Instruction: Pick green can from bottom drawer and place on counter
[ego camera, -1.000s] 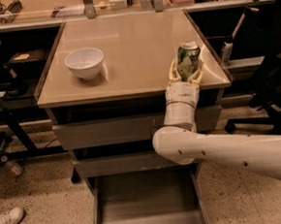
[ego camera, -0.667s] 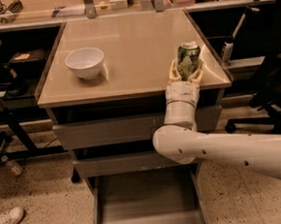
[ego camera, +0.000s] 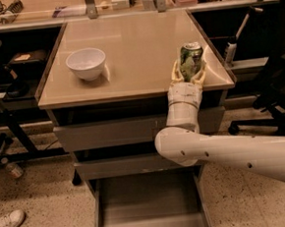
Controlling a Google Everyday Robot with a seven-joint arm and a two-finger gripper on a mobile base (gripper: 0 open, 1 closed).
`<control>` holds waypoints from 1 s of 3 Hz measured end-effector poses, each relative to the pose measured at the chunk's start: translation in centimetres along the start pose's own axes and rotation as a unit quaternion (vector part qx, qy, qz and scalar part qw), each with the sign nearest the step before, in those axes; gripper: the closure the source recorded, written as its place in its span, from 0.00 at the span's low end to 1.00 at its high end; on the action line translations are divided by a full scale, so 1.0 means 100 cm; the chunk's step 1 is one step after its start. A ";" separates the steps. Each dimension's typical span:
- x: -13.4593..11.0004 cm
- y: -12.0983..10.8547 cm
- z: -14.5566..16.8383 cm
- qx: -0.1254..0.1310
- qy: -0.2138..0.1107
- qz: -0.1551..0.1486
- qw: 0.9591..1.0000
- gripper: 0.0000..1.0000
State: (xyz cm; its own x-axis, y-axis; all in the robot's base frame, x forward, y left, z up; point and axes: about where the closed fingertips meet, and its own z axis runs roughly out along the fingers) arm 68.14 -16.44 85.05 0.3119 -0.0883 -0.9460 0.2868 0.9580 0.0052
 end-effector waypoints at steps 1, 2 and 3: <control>0.000 0.000 0.000 0.000 0.000 0.000 1.000 0.36; 0.000 0.000 0.000 0.000 0.000 0.000 1.000 0.12; 0.000 0.000 0.000 0.000 0.000 0.000 1.000 0.00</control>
Offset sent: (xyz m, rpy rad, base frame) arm 0.0000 0.0000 0.0000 0.0000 0.0000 0.0000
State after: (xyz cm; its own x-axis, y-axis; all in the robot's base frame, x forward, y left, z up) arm 68.14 -16.45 85.06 0.3119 -0.0883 -0.9460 0.2869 0.9580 0.0052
